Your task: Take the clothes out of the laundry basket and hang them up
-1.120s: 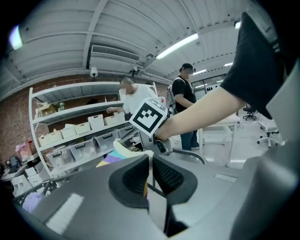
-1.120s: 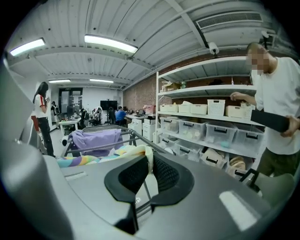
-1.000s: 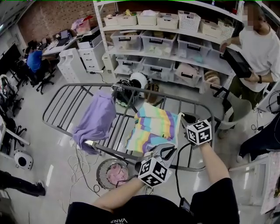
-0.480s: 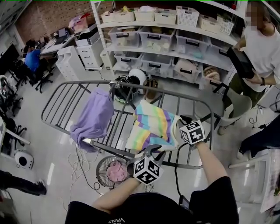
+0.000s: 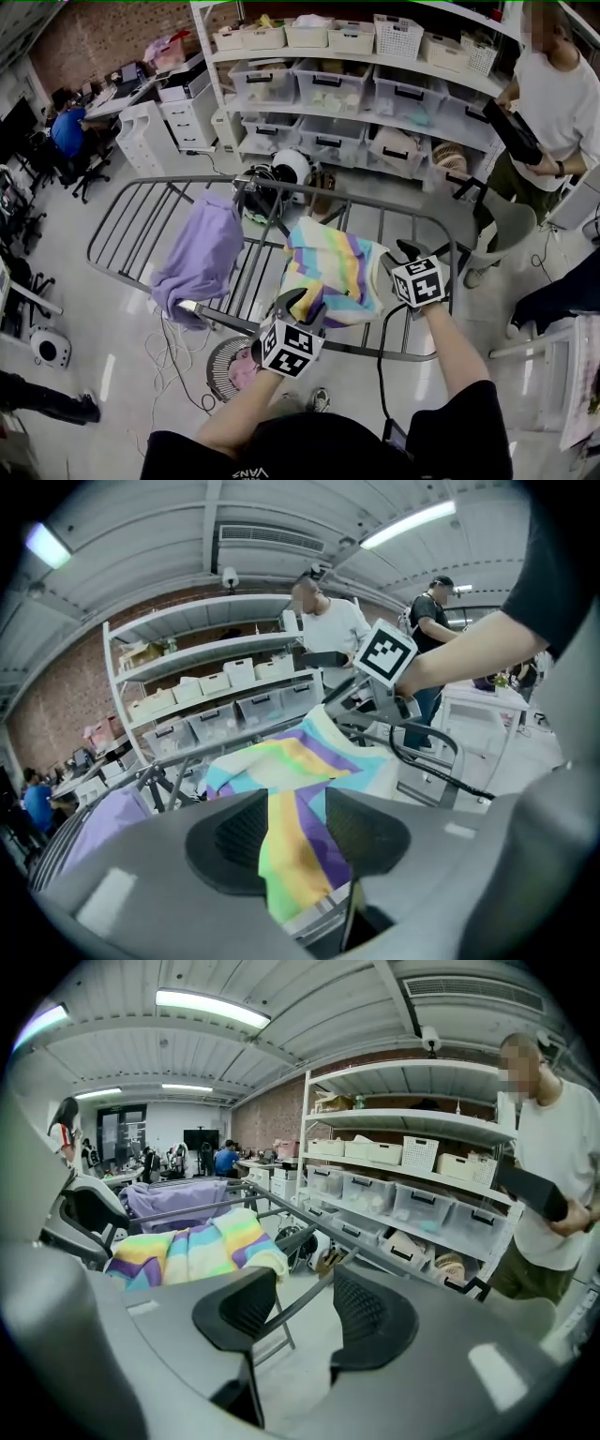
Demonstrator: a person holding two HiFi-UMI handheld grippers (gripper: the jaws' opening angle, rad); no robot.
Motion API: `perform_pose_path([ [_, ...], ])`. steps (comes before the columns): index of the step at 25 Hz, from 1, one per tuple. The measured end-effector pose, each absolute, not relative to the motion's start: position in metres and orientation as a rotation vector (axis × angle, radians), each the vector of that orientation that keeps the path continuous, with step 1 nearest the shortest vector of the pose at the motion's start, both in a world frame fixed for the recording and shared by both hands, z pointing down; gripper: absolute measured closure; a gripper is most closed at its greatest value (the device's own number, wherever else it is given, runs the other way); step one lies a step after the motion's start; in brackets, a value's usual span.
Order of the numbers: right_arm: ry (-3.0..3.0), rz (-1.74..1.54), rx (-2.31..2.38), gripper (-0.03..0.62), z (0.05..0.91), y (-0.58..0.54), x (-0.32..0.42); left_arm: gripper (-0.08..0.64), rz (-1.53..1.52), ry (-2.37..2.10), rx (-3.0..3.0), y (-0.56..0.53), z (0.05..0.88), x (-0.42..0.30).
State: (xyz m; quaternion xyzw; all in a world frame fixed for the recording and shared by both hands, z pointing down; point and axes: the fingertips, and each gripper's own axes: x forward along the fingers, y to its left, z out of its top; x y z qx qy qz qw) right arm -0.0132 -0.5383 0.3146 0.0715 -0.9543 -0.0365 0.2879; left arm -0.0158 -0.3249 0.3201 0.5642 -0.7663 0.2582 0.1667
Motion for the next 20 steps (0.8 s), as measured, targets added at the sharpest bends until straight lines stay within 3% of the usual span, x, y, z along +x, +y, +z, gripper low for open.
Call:
perform_pose_path([
  [12,-2.470,-0.079,0.407,0.373,0.289,-0.568,0.022,0.328,0.696,-2.118,1.539,-0.308,0.337,-0.076],
  [20,-2.512,-0.084,0.323,0.373,0.269,-0.527,-0.018,0.321,0.667,-1.984,1.618,-0.300,0.350,-0.067],
])
